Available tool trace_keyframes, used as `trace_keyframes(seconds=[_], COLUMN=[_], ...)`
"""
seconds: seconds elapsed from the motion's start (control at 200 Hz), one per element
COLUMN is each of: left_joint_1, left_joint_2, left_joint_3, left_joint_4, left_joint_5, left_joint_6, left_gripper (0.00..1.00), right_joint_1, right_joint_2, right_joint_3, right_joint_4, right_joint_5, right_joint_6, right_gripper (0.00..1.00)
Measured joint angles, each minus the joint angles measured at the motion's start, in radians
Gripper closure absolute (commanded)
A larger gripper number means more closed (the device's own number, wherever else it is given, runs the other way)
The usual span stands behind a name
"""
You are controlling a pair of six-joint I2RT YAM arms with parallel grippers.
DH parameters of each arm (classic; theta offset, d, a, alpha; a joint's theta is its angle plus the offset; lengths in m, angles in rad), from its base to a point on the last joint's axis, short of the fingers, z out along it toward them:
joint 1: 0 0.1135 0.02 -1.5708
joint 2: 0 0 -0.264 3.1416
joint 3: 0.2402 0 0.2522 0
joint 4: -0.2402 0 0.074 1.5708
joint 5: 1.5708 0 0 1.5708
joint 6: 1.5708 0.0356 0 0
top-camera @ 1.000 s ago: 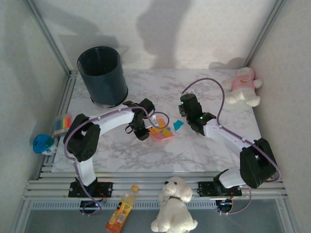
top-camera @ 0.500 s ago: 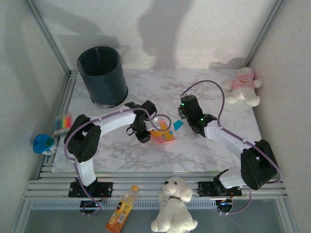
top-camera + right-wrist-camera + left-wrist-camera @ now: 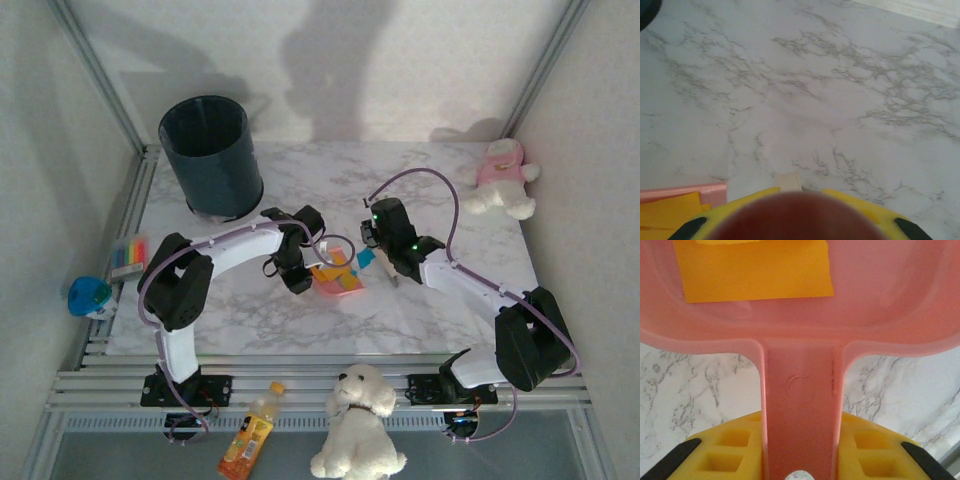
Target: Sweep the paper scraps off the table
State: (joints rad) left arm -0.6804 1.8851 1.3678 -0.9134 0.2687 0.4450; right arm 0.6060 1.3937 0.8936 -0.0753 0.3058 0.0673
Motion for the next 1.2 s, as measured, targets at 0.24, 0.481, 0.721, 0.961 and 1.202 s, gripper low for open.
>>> trace_keyframes(seconds=[0.24,0.481,0.721,0.961,1.202], left_joint_1=[0.000,0.000,0.000,0.000,0.000], left_joint_2=[0.009,0.015,0.017,0.017,0.017], left_joint_3=[0.005,0.005,0.010,0.012,0.012], left_joint_4=[0.000,0.000,0.000,0.000,0.000], left_joint_5=[0.000,0.000,0.000,0.000,0.000], left_joint_6=[-0.001,-0.003,-0.003,-0.003,-0.003], left_gripper=[1.00,1.00,1.00,1.00,1.00], right_joint_1=[0.010,0.017,0.021,0.023,0.026], right_joint_2=[0.000,-0.014,-0.048,-0.081,-0.109], right_joint_3=[0.000,0.000,-0.001,-0.014,-0.043], right_joint_4=[0.000,0.000,0.000,0.004,0.019], right_joint_5=[-0.050,-0.126,-0.210,-0.206,-0.056], right_joint_6=[0.000,0.000,0.001,0.019,0.103], right_gripper=[1.00,1.00,1.00,1.00,1.00])
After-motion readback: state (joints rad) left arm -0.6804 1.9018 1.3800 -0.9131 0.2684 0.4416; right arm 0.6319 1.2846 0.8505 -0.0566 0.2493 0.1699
